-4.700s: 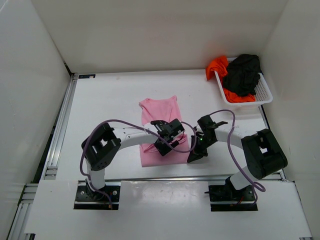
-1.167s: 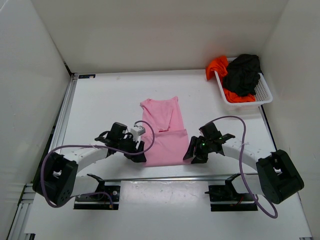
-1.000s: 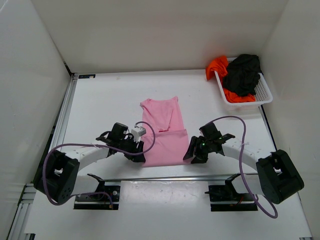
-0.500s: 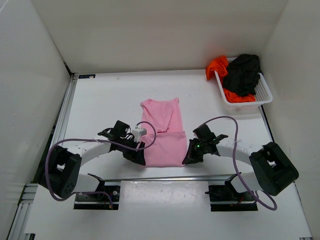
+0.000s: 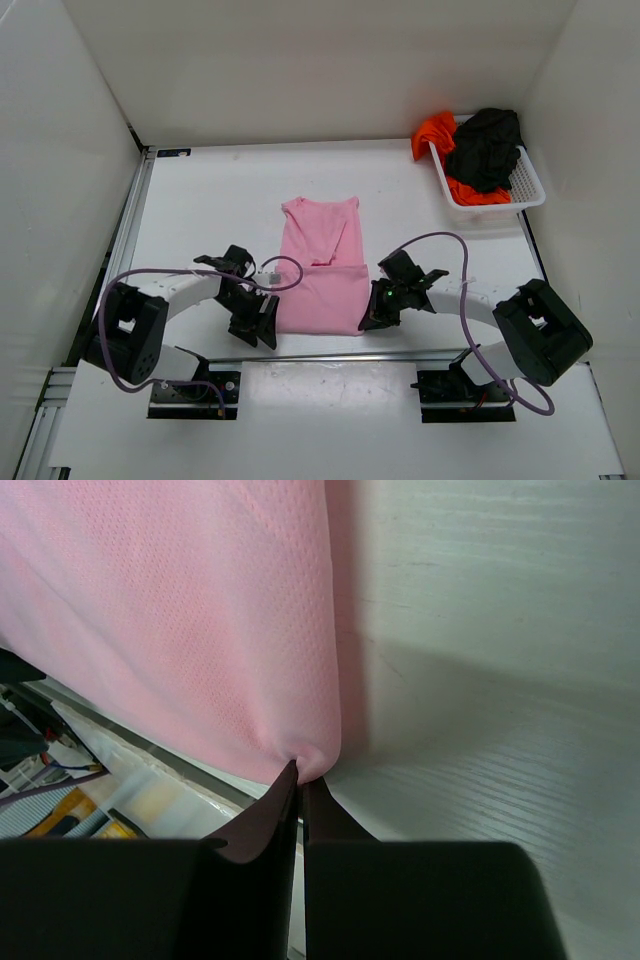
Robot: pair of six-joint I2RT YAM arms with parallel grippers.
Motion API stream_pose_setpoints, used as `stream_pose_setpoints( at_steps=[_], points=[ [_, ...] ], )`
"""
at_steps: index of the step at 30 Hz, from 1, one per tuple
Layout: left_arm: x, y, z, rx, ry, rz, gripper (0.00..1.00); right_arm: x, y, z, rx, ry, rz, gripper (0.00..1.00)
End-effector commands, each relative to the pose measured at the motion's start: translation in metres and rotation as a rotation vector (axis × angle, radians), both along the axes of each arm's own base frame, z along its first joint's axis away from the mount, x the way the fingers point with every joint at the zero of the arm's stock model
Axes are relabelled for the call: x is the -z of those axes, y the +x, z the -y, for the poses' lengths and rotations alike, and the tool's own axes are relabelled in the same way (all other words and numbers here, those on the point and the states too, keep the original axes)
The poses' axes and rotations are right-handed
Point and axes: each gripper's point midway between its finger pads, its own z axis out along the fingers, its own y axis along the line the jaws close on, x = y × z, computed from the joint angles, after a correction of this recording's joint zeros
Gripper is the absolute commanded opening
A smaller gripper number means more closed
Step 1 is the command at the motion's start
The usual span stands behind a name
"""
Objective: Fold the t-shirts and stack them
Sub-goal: Grab one side of the 2/3 rectangular tshirt with both arms
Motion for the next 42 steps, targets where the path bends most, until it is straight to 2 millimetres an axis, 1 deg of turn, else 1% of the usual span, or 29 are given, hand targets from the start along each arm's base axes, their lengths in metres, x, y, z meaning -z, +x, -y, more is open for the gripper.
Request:
stream_pose_setpoints(
  at_steps=[1, 2, 3, 4, 7, 8, 10, 11, 12, 13, 14, 15, 17, 18, 19, 21, 22, 24, 26, 27, 28, 29, 30, 31, 33, 36, 38, 39, 42],
  points=[
    [0.026, 0.014, -0.017, 0.04, 0.099, 0.085, 0.77, 0.003, 0.005, 0.001, 0.001, -0.031, 0.023, 0.02],
    [0.027, 0.016, -0.016, 0.04, 0.095, 0.095, 0.79, 0.003, 0.005, 0.001, 0.001, -0.031, 0.023, 0.02],
    [0.024, 0.026, -0.01, 0.037, 0.07, 0.129, 0.81, 0.003, 0.005, 0.001, 0.001, -0.031, 0.023, 0.02],
    [0.025, 0.034, -0.009, 0.036, 0.077, 0.152, 0.81, 0.003, 0.005, 0.001, 0.001, -0.031, 0.023, 0.02],
    [0.024, 0.047, -0.002, 0.034, 0.053, 0.185, 0.84, 0.005, 0.004, 0.001, 0.001, -0.036, 0.016, 0.02],
    [0.024, 0.047, -0.002, 0.034, 0.053, 0.185, 0.85, 0.005, 0.004, 0.001, 0.001, -0.036, 0.016, 0.02],
    [0.024, 0.06, -0.003, 0.029, 0.081, 0.225, 0.85, 0.005, 0.004, 0.001, 0.001, -0.036, 0.016, 0.02],
    [0.024, 0.06, -0.003, 0.029, 0.081, 0.225, 0.85, 0.005, 0.004, 0.001, 0.001, -0.036, 0.016, 0.02],
    [0.021, 0.065, -0.001, 0.028, 0.076, 0.239, 0.84, 0.006, 0.005, 0.002, 0.005, -0.043, 0.021, 0.02],
    [0.021, 0.065, -0.001, 0.028, 0.076, 0.239, 0.81, 0.006, 0.005, 0.002, 0.005, -0.043, 0.021, 0.02],
    [0.015, 0.071, 0.002, 0.027, 0.07, 0.253, 0.81, 0.006, 0.005, 0.002, 0.005, -0.043, 0.021, 0.02],
    [0.013, 0.072, 0.002, 0.027, 0.07, 0.252, 0.8, 0.006, 0.005, 0.002, 0.005, -0.043, 0.021, 0.02],
    [0.008, 0.079, -0.005, 0.021, 0.121, 0.282, 0.8, 0.006, 0.005, 0.002, 0.005, -0.043, 0.021, 0.02],
    [0.01, 0.084, -0.013, 0.016, 0.175, 0.301, 0.8, 0.004, 0.008, 0.0, 0.005, -0.037, 0.028, 0.02],
    [0.009, 0.084, -0.019, 0.014, 0.208, 0.307, 0.8, 0.004, 0.008, 0.0, 0.005, -0.037, 0.028, 0.02],
    [0.016, 0.079, -0.03, 0.015, 0.258, 0.303, 0.8, 0.004, 0.008, 0.0, 0.005, -0.037, 0.028, 0.02],
    [0.017, 0.084, -0.031, 0.011, 0.269, 0.321, 0.8, 0.003, 0.01, -0.002, 0.005, -0.036, 0.03, 0.02],
    [0.021, 0.083, -0.035, 0.01, 0.287, 0.325, 0.8, 0.002, 0.012, -0.004, 0.005, -0.035, 0.031, 0.02],
    [0.021, 0.089, -0.034, 0.004, 0.286, 0.351, 0.74, 0.002, 0.012, -0.004, 0.005, -0.035, 0.031, 0.02],
    [0.023, 0.086, -0.035, 0.006, 0.29, 0.343, 0.71, -0.001, 0.015, -0.006, 0.005, -0.029, 0.038, 0.02],
    [0.023, 0.088, -0.034, 0.004, 0.286, 0.351, 0.68, -0.001, 0.015, -0.006, 0.005, -0.029, 0.038, 0.02],
    [0.025, 0.085, -0.032, 0.006, 0.267, 0.342, 0.62, -0.001, 0.015, -0.006, 0.005, -0.029, 0.038, 0.02],
    [0.028, 0.077, -0.032, 0.011, 0.26, 0.32, 0.6, -0.001, 0.015, -0.006, 0.005, -0.029, 0.038, 0.02],
    [0.027, 0.079, -0.027, 0.011, 0.23, 0.324, 0.6, -0.001, 0.015, -0.006, 0.005, -0.029, 0.038, 0.02],
    [0.033, 0.07, -0.026, 0.016, 0.216, 0.296, 0.6, -0.003, 0.017, -0.008, 0.006, -0.023, 0.045, 0.02],
    [0.03, 0.071, -0.015, 0.018, 0.152, 0.296, 0.61, -0.003, 0.016, -0.007, 0.005, -0.029, 0.038, 0.02],
    [0.031, 0.064, -0.008, 0.032, 0.116, 0.273, 0.61, -0.003, 0.016, -0.007, 0.005, -0.029, 0.038, 0.02],
    [0.03, 0.06, -0.003, 0.055, 0.104, 0.27, 0.63, -0.003, 0.016, -0.007, 0.005, -0.029, 0.038, 0.02],
    [0.032, 0.055, 0.003, 0.088, 0.092, 0.267, 0.65, -0.003, 0.016, -0.007, 0.005, -0.029, 0.038, 0.02]
  ],
)
